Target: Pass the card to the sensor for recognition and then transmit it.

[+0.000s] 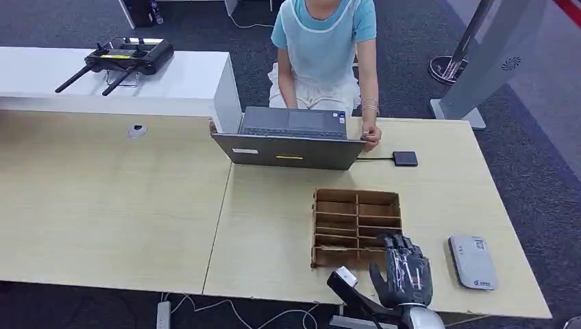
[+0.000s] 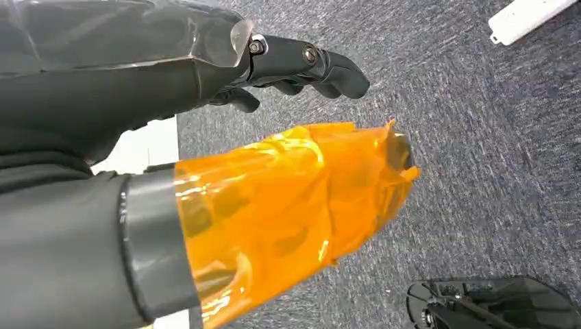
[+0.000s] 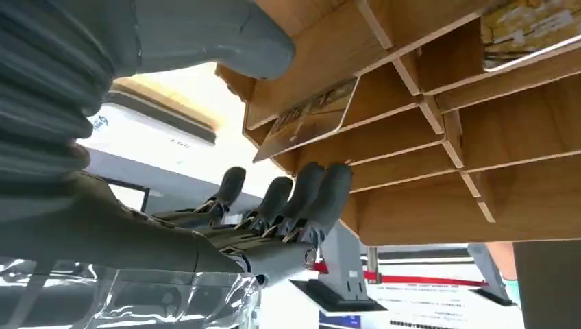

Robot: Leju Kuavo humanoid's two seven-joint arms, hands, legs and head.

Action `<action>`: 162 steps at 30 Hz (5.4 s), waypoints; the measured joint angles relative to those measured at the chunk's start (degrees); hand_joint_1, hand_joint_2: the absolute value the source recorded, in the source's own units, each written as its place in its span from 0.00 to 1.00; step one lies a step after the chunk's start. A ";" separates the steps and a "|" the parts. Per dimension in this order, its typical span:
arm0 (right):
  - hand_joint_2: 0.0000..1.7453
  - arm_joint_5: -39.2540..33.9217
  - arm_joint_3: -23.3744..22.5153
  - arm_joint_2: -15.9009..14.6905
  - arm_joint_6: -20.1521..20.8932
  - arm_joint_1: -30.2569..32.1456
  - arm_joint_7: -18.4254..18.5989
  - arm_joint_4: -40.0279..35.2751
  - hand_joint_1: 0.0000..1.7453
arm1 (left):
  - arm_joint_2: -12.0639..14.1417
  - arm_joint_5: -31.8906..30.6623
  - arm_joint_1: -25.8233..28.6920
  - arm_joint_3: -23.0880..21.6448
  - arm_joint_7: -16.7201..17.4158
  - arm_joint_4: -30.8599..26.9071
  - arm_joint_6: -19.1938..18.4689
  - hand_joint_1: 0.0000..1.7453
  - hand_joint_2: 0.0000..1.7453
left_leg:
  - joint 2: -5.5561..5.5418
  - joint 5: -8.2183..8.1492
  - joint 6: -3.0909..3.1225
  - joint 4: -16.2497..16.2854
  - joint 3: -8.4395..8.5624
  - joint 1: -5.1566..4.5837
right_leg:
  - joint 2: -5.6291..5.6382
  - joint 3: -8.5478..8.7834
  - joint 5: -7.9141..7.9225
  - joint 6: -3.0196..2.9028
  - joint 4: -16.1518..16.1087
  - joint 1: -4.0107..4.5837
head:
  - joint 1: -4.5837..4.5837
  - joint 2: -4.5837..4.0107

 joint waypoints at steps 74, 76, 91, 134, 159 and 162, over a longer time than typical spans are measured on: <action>1.00 -26.40 -9.90 3.37 0.00 -1.91 -20.00 -4.11 0.98 | 0.35 -1.22 -0.05 0.00 -1.70 0.00 0.24 0.00 0.00 | 0.00 0.00 0.00 0.00 0.00 0.00 | 0.01 -0.01 0.00 0.00 0.00 0.00 | 0.00 0.00; 1.00 -26.58 -10.03 3.43 0.00 -1.79 -20.09 -4.37 0.98 | 0.35 -1.25 -0.04 0.00 -1.70 0.02 0.30 0.00 0.00 | 0.00 0.00 0.00 0.00 0.00 0.00 | 0.01 -0.01 0.00 0.00 0.00 0.00 | 0.00 0.00; 1.00 -28.70 -12.50 3.93 -0.07 -1.38 -22.25 -6.43 1.00 | 0.39 -1.55 -0.04 0.00 -1.70 0.00 0.57 0.00 0.00 | 0.00 0.00 0.00 0.00 0.00 0.00 | 0.01 -0.01 0.00 0.00 0.00 0.00 | -0.02 0.02; 1.00 -26.66 -9.14 -13.11 15.10 -46.49 -10.99 5.43 1.00 | 1.88 -12.52 -0.48 0.00 -4.48 0.00 -0.15 0.00 0.00 | 0.07 0.10 0.02 0.06 -0.03 -0.01 | 0.07 -0.02 0.18 -0.01 0.07 -0.01 | 0.00 0.00; 1.00 -26.36 3.50 -5.79 16.15 -69.91 -4.74 40.94 1.00 | 2.23 -15.80 -1.10 0.00 -5.55 -0.02 -1.38 0.00 0.00 | -0.02 0.20 0.03 0.07 -0.05 -0.01 | 0.01 -0.03 0.22 0.02 0.10 0.00 | 0.00 0.00; 1.00 -25.51 4.09 -5.09 15.39 -71.35 -4.92 44.73 1.00 | 2.25 -15.95 -1.12 0.00 -5.64 -0.02 -1.57 0.00 0.00 | -0.01 0.20 0.03 0.07 -0.05 -0.01 | 0.02 -0.03 0.22 0.02 0.10 0.00 | 0.00 0.00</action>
